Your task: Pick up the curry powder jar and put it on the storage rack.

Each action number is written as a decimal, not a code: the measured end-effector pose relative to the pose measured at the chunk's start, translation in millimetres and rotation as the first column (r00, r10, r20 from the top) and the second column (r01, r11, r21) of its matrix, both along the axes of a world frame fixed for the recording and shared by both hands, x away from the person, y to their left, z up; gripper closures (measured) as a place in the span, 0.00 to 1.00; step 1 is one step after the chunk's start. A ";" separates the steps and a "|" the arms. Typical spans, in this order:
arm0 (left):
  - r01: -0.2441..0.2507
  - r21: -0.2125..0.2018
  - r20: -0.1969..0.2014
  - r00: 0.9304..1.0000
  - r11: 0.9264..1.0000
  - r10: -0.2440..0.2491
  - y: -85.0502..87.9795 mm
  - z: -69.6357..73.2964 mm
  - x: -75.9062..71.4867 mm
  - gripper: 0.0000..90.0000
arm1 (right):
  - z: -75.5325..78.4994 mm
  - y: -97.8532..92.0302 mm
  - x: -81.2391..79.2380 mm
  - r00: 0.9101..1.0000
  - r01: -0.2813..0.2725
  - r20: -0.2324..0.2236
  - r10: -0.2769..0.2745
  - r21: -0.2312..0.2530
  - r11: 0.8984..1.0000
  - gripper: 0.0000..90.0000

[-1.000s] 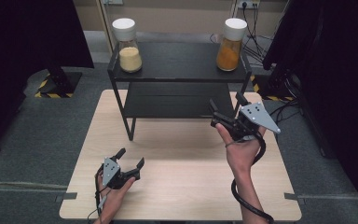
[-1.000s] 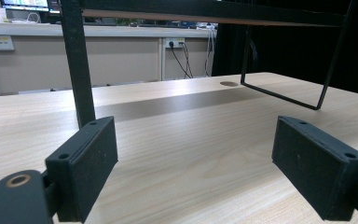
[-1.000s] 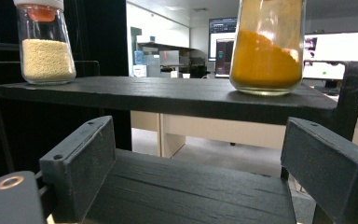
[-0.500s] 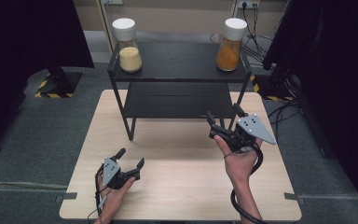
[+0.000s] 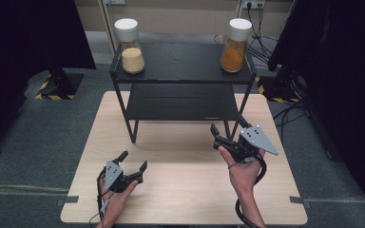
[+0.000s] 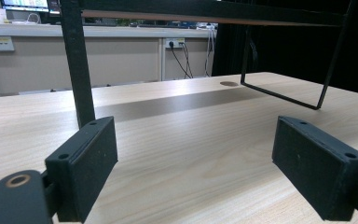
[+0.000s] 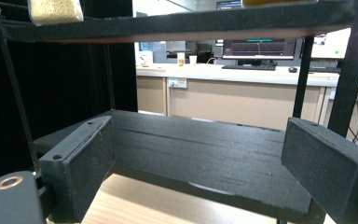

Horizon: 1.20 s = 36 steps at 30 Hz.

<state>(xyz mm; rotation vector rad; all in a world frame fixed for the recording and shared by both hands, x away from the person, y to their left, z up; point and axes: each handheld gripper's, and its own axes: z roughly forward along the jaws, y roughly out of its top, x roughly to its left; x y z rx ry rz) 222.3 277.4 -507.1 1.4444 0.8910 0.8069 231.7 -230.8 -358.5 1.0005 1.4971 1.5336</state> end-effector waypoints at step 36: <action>0.001 0.001 0.001 1.000 1.000 -0.001 -0.1 -0.1 0.0 0.15 | -83.3 -16.5 -16.7 0.986 0.005 -0.169 -0.009 -0.025 1.000 0.11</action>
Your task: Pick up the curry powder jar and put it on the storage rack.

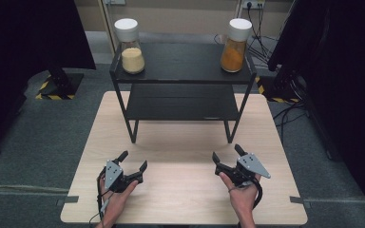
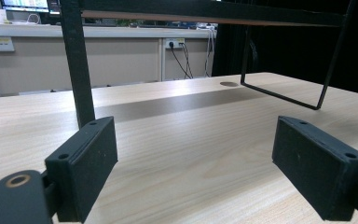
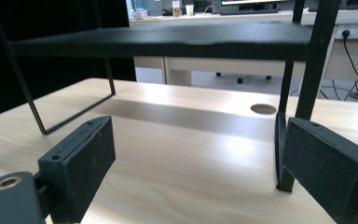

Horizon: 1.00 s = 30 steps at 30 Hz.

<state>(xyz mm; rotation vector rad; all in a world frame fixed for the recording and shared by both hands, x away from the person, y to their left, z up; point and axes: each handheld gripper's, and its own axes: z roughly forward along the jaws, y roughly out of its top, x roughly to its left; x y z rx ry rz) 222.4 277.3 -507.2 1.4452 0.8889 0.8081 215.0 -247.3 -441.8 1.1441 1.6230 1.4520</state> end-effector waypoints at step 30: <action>-0.001 0.000 0.000 1.000 1.000 0.001 -0.1 0.0 -0.1 0.15 | -43.1 3.9 -8.7 0.999 -0.013 -0.042 0.011 -0.048 0.999 0.11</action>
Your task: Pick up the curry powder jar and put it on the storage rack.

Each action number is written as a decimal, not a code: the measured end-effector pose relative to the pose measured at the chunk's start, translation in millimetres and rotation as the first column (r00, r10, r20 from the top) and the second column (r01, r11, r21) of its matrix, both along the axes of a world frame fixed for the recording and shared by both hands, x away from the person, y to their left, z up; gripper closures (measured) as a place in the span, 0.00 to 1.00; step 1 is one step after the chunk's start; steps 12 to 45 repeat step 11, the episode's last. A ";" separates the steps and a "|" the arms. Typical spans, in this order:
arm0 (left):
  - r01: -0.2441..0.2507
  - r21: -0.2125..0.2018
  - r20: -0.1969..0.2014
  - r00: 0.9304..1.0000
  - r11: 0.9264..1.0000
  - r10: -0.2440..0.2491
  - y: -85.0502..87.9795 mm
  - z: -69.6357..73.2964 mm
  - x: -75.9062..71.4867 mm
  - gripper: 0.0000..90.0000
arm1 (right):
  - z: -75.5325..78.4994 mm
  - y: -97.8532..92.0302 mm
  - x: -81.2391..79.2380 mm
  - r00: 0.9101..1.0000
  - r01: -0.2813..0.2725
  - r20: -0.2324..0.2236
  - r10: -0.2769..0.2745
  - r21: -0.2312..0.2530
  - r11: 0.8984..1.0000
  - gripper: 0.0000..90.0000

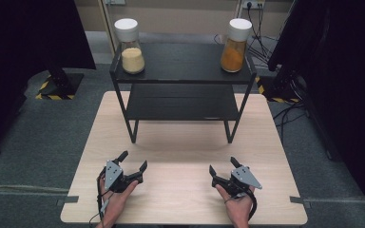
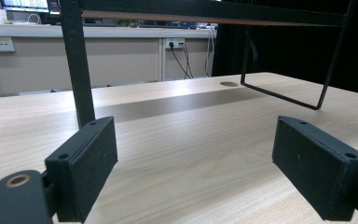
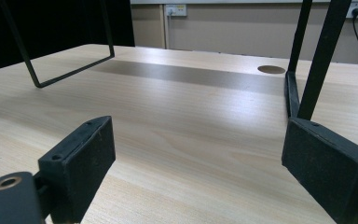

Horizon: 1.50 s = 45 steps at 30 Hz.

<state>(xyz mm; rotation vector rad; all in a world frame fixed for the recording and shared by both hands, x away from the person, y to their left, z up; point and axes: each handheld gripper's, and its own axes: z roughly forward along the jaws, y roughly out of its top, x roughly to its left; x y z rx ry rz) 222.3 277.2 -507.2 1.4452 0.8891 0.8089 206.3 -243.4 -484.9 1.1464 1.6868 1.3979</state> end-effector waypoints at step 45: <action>0.000 0.001 -0.003 1.000 1.000 0.000 -0.1 0.6 0.3 0.15 | -0.2 -0.6 -0.3 1.000 -0.004 0.001 0.004 0.001 1.000 0.10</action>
